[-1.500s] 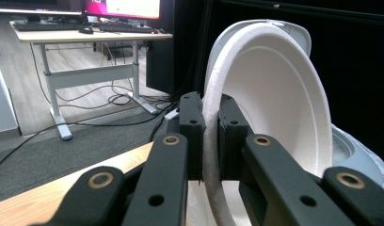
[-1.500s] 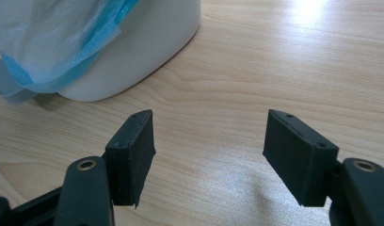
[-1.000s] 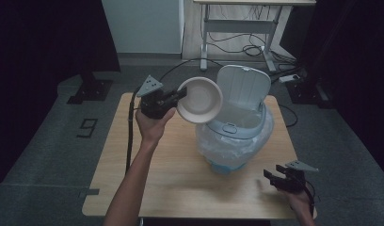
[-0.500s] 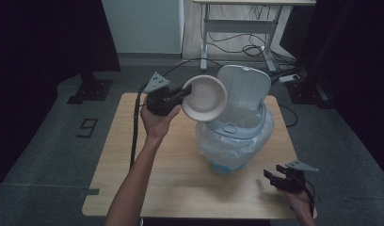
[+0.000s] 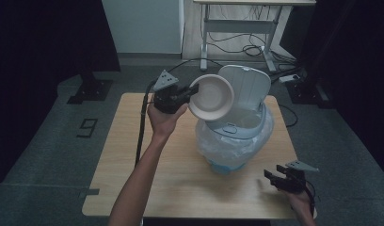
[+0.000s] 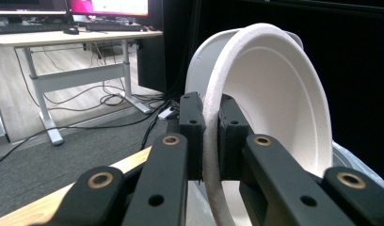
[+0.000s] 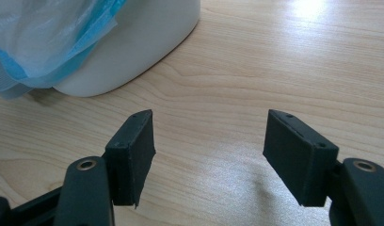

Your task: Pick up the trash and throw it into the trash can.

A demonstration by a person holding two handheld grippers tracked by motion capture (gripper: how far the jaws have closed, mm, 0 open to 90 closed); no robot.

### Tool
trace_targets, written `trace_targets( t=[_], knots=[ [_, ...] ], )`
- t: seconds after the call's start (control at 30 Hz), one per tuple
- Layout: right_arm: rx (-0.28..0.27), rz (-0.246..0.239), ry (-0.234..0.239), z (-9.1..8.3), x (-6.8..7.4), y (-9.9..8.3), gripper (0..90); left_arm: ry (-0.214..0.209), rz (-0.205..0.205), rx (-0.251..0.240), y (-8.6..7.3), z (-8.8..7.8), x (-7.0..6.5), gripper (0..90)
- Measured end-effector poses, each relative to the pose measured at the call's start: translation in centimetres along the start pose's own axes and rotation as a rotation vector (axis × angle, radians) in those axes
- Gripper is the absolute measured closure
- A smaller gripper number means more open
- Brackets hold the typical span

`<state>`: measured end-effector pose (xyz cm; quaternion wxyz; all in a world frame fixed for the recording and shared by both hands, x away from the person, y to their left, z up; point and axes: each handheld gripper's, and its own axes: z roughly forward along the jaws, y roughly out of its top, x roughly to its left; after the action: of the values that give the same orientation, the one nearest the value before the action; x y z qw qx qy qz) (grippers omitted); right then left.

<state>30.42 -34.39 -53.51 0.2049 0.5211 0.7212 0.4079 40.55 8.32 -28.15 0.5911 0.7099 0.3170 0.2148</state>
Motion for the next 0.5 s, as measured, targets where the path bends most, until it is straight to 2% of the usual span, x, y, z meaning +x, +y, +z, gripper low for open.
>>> trace_targets(
  t=[0.2,0.5],
  knots=[
    [0.000,-0.001,0.001,0.0,0.1,0.0,33.4,-0.013,0.011,-0.020,0.2,0.6,-0.6,82.6],
    [-0.002,0.002,0.003,0.0,0.0,0.0,33.4,-0.010,0.022,-0.008,0.6,1.8,-0.9,82.5]
  ],
)
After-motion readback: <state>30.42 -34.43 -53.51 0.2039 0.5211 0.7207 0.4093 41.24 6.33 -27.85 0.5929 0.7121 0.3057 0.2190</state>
